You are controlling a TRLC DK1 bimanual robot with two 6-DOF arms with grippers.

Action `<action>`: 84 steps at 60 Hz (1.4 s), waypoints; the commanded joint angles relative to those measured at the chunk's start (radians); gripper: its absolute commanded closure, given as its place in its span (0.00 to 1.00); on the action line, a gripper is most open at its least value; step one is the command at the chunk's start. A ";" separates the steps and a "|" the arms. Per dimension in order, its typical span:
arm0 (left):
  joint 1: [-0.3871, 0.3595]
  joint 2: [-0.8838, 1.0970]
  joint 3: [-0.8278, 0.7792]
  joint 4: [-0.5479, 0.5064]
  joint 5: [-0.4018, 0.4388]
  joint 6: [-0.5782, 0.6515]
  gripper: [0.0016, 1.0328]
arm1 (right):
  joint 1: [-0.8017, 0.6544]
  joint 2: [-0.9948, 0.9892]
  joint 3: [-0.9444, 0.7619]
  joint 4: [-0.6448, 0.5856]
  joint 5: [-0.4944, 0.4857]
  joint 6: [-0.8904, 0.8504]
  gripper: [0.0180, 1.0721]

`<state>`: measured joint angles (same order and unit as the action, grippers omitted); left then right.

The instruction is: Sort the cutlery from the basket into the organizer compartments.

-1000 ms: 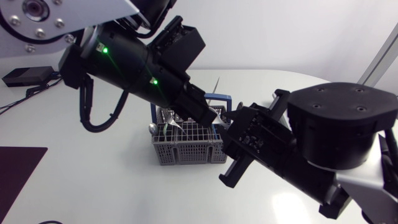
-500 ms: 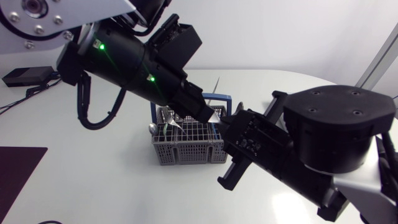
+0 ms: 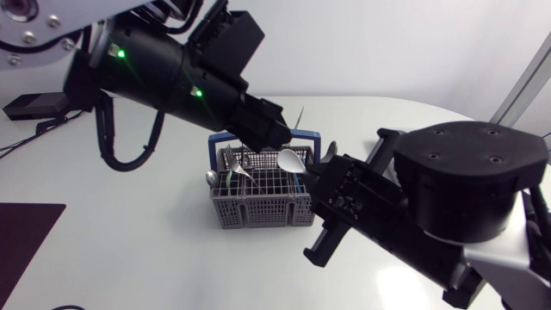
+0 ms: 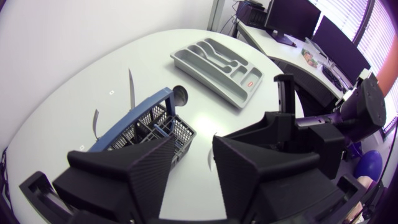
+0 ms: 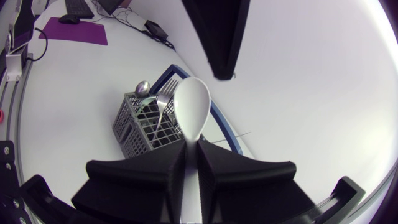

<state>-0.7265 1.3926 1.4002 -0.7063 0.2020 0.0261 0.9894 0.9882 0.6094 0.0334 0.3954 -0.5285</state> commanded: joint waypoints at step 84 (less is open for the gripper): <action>0.183 -0.162 -0.326 0.019 -0.065 0.161 0.32 | -1.489 0.224 0.007 -0.618 -1.037 -1.085 0.89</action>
<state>-0.5461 1.2423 1.0966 -0.6964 0.1444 0.1810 -0.4377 1.1328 0.5632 -0.5747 -0.6289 -1.4921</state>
